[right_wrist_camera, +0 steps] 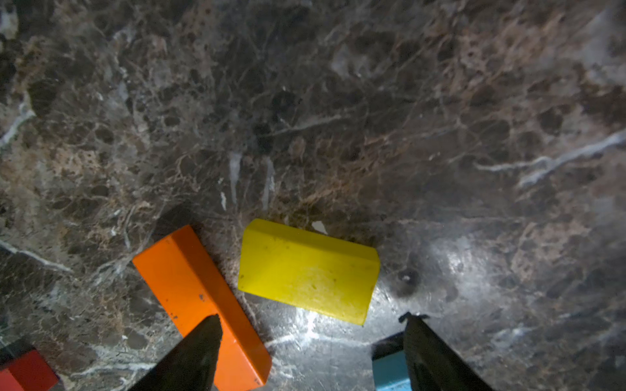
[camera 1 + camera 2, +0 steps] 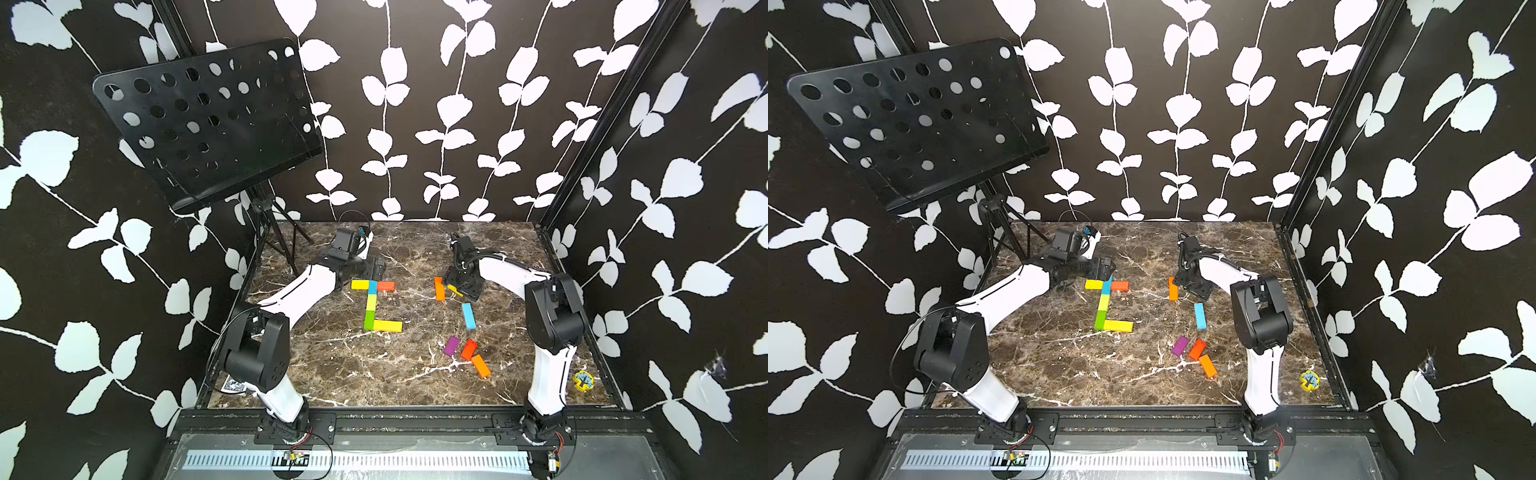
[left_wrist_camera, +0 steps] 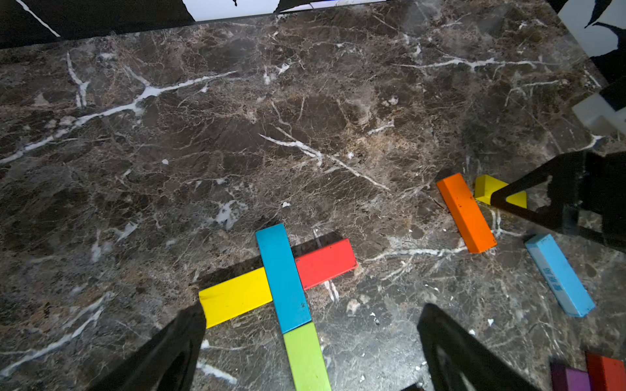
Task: Assemble the letter t with building blocks
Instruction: Assemble the building block at the center of the board.
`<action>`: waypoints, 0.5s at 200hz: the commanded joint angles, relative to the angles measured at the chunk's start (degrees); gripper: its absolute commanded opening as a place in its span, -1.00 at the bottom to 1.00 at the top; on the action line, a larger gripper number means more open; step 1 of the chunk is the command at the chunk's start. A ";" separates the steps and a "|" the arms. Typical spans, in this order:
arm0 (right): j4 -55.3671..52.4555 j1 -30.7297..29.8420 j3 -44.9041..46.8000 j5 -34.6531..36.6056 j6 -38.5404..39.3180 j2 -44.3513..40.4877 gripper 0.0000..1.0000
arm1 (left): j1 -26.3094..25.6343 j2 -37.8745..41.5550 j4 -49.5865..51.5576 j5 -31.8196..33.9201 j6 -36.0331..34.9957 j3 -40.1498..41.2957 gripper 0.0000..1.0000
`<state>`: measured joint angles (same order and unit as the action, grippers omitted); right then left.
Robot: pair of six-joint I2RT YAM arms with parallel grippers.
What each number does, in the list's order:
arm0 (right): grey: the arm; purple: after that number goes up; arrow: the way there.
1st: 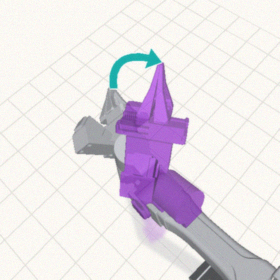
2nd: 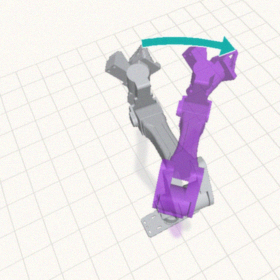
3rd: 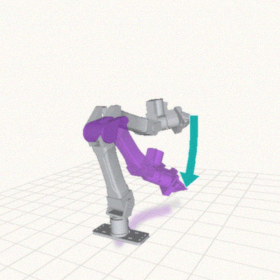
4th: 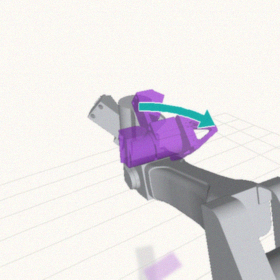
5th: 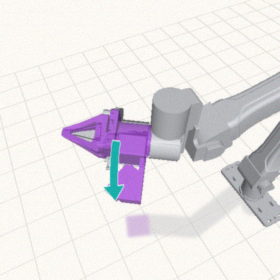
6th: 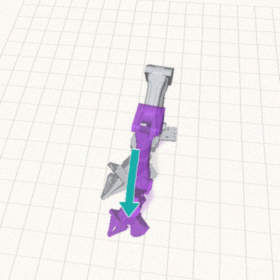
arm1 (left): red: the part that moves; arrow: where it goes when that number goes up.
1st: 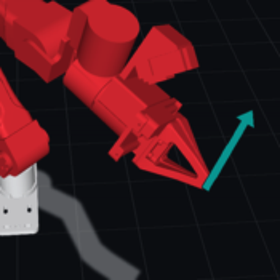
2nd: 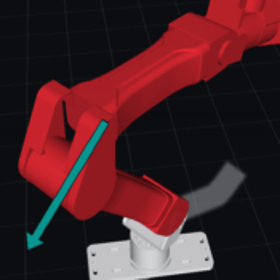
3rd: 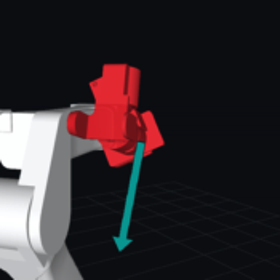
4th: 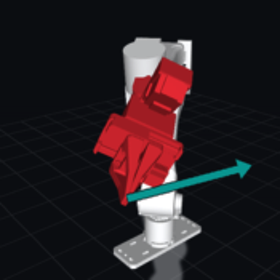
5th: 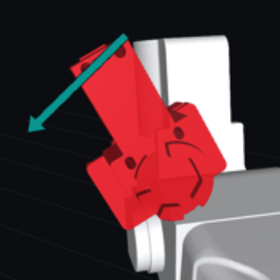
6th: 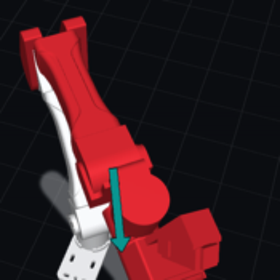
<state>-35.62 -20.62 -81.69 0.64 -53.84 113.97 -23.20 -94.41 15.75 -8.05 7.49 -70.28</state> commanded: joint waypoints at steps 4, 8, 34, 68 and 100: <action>0.40 0.97 -0.79 0.02 -1.79 1.26 0.64 | 0.09 0.30 1.20 0.30 -0.08 -1.43 0.98; 0.49 1.10 -0.73 -0.11 -1.79 1.45 0.64 | 0.09 0.28 1.22 0.30 -0.02 -1.43 0.98; 1.07 1.71 -1.04 -0.37 -1.97 1.92 0.62 | 0.16 0.39 1.26 0.53 -0.13 -1.44 0.98; -0.32 1.99 -3.21 -1.27 -1.28 3.82 0.57 | 0.44 -0.13 1.25 0.67 0.24 -1.86 0.98; -1.67 2.16 -5.50 -1.20 -0.15 4.69 0.54 | 0.44 -0.45 1.19 0.84 1.03 -2.12 0.98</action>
<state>-35.07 -18.70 -84.99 -0.91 -54.41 117.60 -23.05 -94.83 16.40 -7.77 7.84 -70.39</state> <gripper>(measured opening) 0.770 0.989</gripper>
